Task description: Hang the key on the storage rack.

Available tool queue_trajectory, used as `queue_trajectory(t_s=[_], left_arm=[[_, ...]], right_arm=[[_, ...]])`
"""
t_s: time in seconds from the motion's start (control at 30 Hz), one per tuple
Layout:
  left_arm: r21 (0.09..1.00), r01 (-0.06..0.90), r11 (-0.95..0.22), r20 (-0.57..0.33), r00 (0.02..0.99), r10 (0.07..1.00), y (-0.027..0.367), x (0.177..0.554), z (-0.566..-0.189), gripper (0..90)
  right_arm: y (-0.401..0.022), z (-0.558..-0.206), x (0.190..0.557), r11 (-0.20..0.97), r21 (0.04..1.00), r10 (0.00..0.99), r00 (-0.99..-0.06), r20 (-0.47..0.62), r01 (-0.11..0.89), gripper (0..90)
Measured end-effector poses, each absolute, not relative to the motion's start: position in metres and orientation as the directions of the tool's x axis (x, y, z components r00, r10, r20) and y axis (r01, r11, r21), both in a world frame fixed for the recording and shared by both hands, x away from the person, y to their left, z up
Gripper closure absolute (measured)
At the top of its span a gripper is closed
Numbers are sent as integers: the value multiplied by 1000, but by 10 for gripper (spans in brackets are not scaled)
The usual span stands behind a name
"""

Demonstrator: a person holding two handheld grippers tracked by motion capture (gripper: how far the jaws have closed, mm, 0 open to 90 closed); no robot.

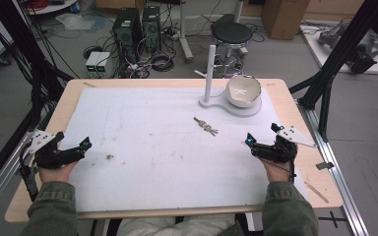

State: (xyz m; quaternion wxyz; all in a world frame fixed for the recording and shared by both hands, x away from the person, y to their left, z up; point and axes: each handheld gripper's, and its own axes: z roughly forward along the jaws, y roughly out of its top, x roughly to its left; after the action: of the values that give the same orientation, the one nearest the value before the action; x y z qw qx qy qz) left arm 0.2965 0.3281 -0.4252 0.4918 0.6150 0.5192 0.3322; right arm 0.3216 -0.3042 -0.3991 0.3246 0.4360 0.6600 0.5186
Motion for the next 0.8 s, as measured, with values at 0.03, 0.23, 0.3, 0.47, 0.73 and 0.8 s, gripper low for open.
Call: queue_trajectory(t_s=[0.03, 0.23, 0.3, 0.47, 0.73, 0.8], left_arm=[[950, 312, 20, -99, 242, 965, 328, 297, -425, 17], [947, 320, 22, -103, 240, 965, 328, 297, -426, 17], [945, 326, 18, -102, 242, 965, 328, 298, -426, 17], [945, 328, 16, -101, 244, 965, 328, 299, -427, 17], [944, 329, 17, -102, 244, 964, 328, 298, -427, 17], [944, 328, 14, -100, 245, 964, 328, 298, -427, 17]], right_arm=[[-304, -399, 322, 80, 967, 912, -408, 26, 242, 5], [-304, -399, 321, 76, 964, 910, -413, 37, 254, 5], [-304, -400, 322, 79, 964, 908, -418, 35, 253, 5], [-304, -400, 323, 78, 962, 908, -416, 39, 262, 5], [-304, -401, 323, 74, 959, 909, -414, 48, 275, 5], [-304, -400, 324, 77, 955, 911, -409, 50, 287, 5]])
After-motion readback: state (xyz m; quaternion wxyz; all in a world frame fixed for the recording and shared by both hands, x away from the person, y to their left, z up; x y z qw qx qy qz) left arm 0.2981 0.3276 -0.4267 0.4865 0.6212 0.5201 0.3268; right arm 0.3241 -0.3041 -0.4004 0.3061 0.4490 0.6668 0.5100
